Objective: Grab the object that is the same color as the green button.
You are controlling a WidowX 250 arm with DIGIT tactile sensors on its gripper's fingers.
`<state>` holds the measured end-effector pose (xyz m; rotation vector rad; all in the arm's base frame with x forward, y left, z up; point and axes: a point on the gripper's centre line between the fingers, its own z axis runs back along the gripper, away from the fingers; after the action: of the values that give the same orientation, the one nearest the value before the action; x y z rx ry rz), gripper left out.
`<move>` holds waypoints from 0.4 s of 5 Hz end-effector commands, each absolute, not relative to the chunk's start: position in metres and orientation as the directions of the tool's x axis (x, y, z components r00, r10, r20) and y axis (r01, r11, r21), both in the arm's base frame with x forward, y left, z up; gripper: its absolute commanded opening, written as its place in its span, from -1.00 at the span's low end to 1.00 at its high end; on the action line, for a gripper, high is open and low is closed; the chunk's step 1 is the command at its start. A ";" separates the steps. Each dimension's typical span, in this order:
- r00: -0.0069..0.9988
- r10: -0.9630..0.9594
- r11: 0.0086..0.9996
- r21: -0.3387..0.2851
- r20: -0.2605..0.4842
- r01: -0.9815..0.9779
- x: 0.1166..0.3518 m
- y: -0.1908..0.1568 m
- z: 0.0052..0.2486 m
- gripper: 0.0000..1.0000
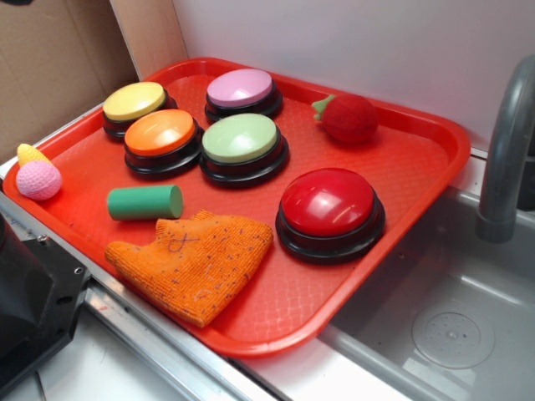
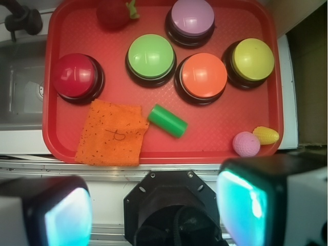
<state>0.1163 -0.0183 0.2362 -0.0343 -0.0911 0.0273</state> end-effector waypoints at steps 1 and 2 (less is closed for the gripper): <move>0.995 0.029 0.999 -0.035 0.091 -0.026 0.116 -0.018 0.236 1.00; 0.994 -0.030 1.000 0.010 0.102 0.029 0.124 -0.016 0.220 1.00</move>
<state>0.1209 -0.0144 0.2156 0.0079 -0.0863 -0.0093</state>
